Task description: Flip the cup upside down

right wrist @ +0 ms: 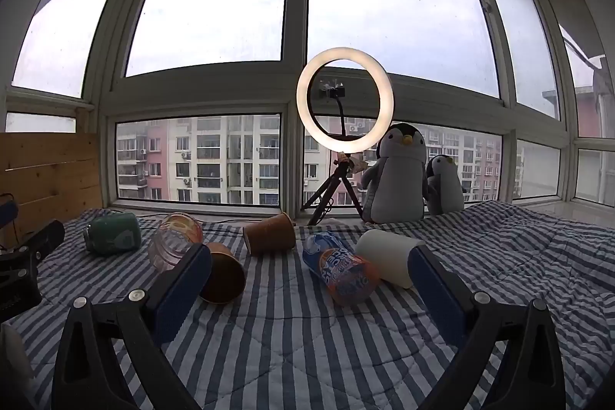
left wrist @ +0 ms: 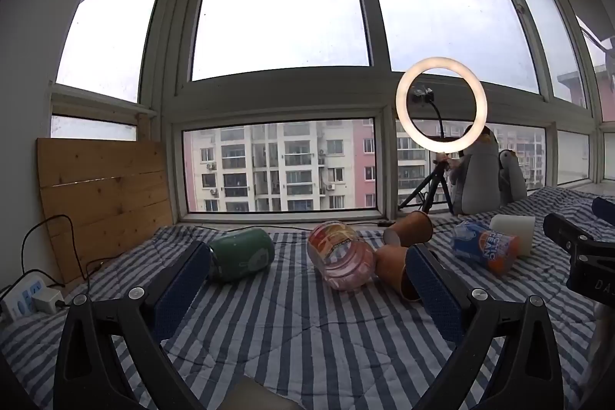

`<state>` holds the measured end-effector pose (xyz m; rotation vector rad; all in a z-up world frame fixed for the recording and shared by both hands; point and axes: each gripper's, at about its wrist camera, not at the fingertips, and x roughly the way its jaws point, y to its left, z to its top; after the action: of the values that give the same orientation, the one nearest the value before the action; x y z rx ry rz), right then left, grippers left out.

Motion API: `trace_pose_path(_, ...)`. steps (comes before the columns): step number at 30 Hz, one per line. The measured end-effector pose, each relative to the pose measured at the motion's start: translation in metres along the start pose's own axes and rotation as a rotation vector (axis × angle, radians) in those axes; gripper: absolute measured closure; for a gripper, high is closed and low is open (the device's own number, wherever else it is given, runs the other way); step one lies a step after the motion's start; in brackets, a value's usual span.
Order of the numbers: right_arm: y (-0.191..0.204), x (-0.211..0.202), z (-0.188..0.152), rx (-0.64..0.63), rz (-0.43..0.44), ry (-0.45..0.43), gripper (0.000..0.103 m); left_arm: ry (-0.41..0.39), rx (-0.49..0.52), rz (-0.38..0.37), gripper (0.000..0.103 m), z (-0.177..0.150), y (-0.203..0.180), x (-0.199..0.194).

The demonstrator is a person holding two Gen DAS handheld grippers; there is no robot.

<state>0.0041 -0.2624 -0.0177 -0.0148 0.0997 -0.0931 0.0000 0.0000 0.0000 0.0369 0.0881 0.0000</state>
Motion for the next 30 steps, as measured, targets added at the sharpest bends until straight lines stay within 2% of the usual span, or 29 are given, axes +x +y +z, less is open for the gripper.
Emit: trace_pose_path(30, 0.0016, 0.0035, -0.0023, 0.003, 0.006, 0.019, 0.002, 0.023, 0.003, 0.005, 0.000, -0.0016, 0.0020, 0.0084)
